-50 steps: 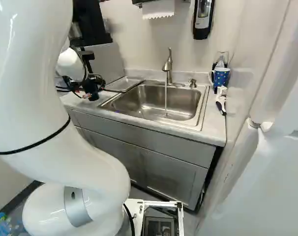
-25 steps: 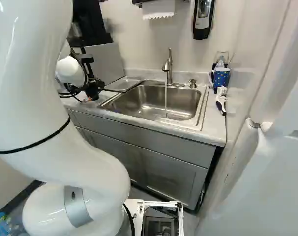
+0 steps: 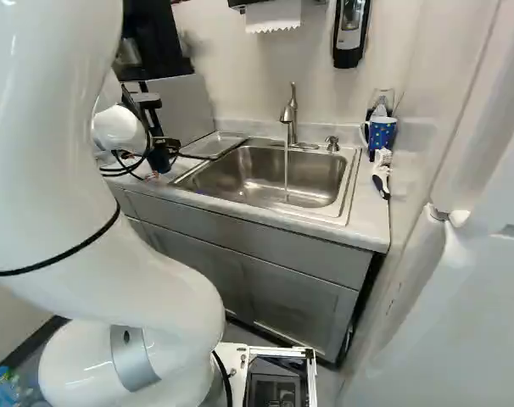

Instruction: Rinse the cup and place it in the tray

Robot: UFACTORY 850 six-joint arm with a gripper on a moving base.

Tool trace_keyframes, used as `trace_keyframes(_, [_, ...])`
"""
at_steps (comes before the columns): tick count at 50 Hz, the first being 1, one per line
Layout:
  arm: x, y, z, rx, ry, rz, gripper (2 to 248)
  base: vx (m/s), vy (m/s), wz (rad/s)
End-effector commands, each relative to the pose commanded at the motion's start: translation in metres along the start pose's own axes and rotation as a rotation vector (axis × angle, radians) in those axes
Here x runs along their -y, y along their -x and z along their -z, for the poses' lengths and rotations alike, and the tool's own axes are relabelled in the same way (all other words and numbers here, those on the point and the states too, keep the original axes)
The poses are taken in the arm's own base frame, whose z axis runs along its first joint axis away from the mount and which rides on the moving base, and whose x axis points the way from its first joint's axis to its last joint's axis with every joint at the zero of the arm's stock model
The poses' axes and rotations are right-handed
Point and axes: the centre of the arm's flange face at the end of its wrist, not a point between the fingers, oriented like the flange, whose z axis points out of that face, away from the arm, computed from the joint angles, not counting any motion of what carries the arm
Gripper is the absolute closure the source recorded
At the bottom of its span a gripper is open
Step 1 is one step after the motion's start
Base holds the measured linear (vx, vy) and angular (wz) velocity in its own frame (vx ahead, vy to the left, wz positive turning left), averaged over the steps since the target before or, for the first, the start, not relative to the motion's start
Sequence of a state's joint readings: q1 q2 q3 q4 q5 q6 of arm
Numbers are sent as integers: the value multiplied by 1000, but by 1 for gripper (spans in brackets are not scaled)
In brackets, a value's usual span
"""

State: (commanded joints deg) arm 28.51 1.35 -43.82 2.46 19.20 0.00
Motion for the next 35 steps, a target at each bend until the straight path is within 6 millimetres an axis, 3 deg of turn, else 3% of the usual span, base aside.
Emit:
trace_keyframes(12, [0,-1,11,-75,-1,0,3,0,0,0])
trace_keyframes(35, [0,-3,11,-91,-1,0,3,0,0,0])
